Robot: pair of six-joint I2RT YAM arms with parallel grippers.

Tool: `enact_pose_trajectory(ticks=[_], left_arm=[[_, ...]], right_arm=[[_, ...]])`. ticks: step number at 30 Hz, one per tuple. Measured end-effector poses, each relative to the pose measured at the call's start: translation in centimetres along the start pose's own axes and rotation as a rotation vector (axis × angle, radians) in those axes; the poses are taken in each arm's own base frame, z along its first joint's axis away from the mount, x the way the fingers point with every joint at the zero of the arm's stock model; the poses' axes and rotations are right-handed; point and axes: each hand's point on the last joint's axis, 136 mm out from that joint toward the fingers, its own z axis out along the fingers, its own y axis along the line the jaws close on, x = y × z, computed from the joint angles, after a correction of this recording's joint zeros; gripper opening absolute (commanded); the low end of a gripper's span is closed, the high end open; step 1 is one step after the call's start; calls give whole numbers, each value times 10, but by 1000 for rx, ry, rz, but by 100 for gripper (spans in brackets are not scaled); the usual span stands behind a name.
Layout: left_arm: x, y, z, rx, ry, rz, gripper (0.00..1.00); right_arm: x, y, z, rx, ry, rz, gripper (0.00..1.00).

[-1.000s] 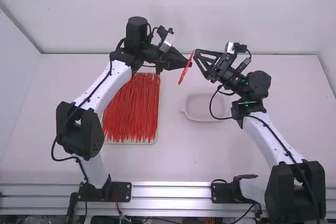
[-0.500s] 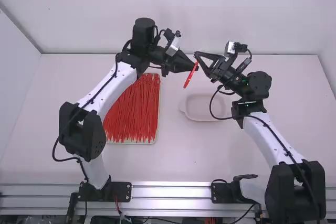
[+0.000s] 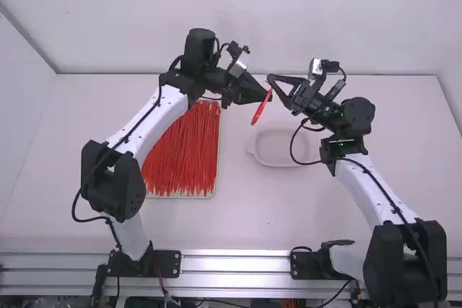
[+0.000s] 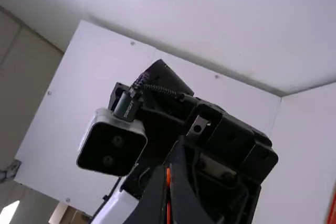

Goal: Fasten the cable tie

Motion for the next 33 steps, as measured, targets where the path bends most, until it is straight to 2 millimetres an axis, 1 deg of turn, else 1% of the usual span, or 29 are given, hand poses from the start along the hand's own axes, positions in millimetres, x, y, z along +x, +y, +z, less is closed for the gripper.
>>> enact_pose_trajectory(ticks=[2,5,9,21,26,29,33], left_arm=[[4,0,0,-5,3,-53,2],[8,-2,1,-4,6,-107,1],[14,-4,3,-6,11,-175,2],[23,-2,2,-39,27,-387,2],[26,-2,-1,-51,28,-440,2],[26,-1,-1,-55,28,-451,2],[27,1,-5,-68,28,-451,2]], right_arm=[[0,-5,-3,15,14,1,0],[-3,-7,-8,23,20,-24,0],[-11,-16,-15,57,-1,-44,0],[-23,-41,-21,154,-61,-135,0],[-27,-47,-25,178,-72,-165,0],[-33,-48,-31,189,-87,-184,0],[-46,-53,-44,215,-123,-184,0]])
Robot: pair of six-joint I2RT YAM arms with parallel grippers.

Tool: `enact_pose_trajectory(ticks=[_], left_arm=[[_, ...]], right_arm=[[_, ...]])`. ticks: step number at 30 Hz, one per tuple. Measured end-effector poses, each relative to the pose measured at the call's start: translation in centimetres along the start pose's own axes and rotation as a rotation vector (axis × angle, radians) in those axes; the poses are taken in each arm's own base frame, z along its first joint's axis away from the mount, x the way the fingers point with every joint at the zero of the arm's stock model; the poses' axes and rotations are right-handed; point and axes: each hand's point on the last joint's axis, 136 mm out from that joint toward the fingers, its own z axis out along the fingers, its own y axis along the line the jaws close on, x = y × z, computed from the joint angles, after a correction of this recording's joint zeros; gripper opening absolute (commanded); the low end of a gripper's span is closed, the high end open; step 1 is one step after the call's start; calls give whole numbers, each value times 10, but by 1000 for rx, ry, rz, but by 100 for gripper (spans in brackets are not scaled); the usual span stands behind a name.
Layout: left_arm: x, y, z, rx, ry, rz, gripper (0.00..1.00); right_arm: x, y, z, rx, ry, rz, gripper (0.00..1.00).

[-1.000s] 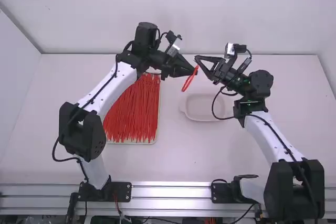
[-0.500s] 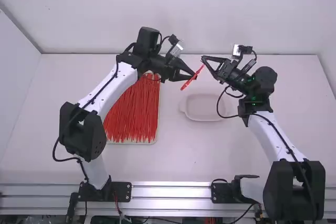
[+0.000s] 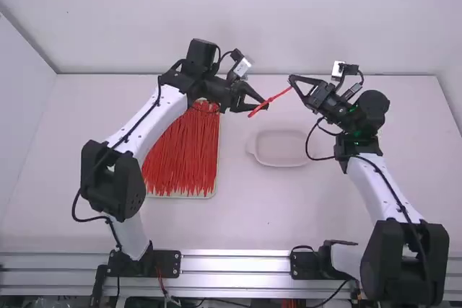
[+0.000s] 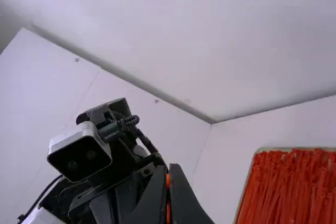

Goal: Fasten the cable tie

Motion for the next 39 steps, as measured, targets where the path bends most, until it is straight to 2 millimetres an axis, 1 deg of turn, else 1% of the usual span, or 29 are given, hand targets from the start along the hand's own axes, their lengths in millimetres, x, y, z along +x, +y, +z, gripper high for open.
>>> enact_pose_trajectory(ticks=[3,4,7,15,18,26,27,28,29,30,31,32,33,34,36,39], left_arm=[[1,3,-5,-11,-7,-6,2],[1,4,-5,-11,-7,-7,2],[7,6,-6,-12,-6,-29,2],[7,7,-6,-12,-6,-27,2],[7,7,-6,-12,-6,-27,2],[7,6,-6,-12,-6,-28,2],[7,6,-6,-12,-6,-28,2],[7,6,-6,-11,-6,-28,2],[8,4,-6,2,-9,-35,2],[7,3,-8,9,-13,-35,2],[7,3,-9,11,-14,-35,2],[6,3,-11,11,-18,-36,2],[5,4,-14,7,-23,-36,2],[4,4,-16,4,-26,-30,2],[3,5,-17,1,-27,-18,2],[0,6,-17,-4,-29,20,2]], right_arm=[[-11,-7,-9,22,-33,-1,0],[-12,-7,-10,23,-35,-1,0],[-24,-13,-19,42,-68,0,0],[-40,-20,-36,66,-110,6,0],[-43,-22,-40,70,-116,4,0],[-45,-23,-42,73,-124,22,0],[-45,-23,-42,73,-125,23,3],[-46,-23,-43,73,-128,30,19],[-51,-25,-45,84,-156,35,32],[-59,-28,-50,97,-187,45,47],[-61,-29,-52,102,-199,44,49],[-66,-31,-56,109,-220,49,57],[-72,-33,-60,117,-249,64,68],[-73,-33,-60,118,-257,76,72],[-71,-33,-57,114,-254,89,77],[-62,-28,-47,96,-221,110,78]])
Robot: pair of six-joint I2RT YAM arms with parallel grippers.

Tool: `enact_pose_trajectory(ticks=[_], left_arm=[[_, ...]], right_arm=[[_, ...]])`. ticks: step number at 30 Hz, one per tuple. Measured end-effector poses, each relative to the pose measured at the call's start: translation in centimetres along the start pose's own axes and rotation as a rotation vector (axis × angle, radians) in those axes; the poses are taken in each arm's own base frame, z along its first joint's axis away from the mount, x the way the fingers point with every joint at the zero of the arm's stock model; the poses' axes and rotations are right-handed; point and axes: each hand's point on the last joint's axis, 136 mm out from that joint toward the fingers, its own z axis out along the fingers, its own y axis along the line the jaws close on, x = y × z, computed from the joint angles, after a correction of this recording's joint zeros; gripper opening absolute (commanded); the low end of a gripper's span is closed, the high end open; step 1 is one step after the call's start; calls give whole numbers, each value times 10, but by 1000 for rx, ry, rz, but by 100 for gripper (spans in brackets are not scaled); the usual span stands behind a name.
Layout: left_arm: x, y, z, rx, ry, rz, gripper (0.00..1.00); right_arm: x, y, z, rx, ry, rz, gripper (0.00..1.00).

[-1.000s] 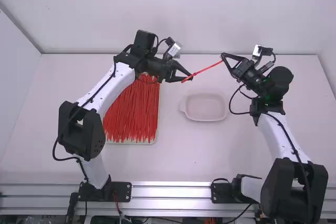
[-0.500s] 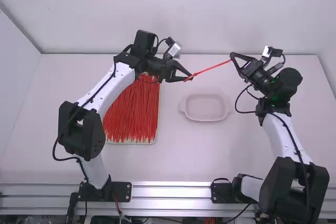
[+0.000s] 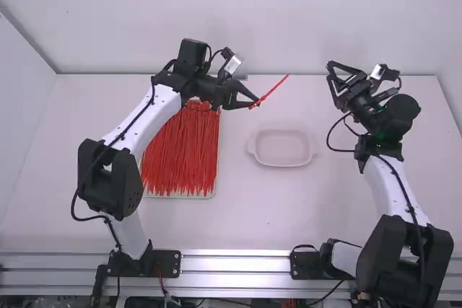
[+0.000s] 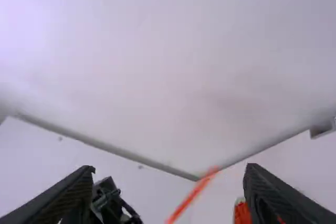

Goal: Fasten the cable tie

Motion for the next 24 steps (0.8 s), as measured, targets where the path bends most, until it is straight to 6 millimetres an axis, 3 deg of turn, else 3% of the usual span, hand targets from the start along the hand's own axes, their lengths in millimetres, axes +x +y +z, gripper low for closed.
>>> enact_pose_trajectory(ticks=[7,15,24], left_arm=[[-17,2,-3,-8,-14,198,2],[-28,1,-3,-10,-21,335,2],[-29,1,-4,-10,-22,340,2]], right_arm=[[56,18,19,-64,205,68,75],[106,37,32,-113,363,113,70],[139,75,36,-235,452,103,61]])
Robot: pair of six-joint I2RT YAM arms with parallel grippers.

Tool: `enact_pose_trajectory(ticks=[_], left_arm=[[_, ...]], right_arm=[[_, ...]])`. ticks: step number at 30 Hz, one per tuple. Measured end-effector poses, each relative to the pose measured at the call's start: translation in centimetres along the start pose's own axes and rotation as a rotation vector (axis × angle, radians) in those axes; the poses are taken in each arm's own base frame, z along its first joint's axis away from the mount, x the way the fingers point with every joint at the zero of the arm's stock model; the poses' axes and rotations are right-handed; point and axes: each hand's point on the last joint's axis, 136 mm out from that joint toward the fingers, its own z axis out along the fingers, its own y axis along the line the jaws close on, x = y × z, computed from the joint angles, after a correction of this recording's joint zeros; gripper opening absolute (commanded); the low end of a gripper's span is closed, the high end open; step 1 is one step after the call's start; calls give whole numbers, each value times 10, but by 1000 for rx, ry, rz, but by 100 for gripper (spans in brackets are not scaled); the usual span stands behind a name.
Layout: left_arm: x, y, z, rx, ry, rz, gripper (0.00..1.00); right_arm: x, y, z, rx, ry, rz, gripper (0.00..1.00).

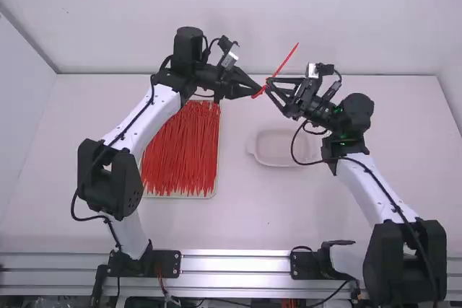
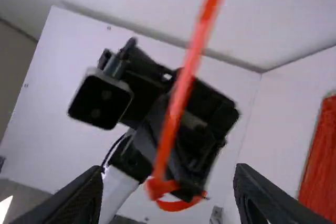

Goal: Fasten the cable tie

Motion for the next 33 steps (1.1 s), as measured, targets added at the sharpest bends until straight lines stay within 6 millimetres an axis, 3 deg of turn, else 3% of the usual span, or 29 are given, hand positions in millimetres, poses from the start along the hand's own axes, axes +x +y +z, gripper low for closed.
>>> enact_pose_trajectory(ticks=[2,8,18,21,33], left_arm=[[0,-1,0,6,-1,-1,2],[0,-1,0,7,-1,-1,2],[0,-1,0,7,-1,-5,2],[0,-4,1,23,-3,-1,2],[-1,-5,1,31,-4,0,2]], right_arm=[[3,6,3,-19,5,7,59],[-5,8,3,-28,-40,39,35],[-7,8,4,-26,-55,59,22],[-5,6,7,-23,-55,65,0],[-4,6,7,-22,-53,45,0]])
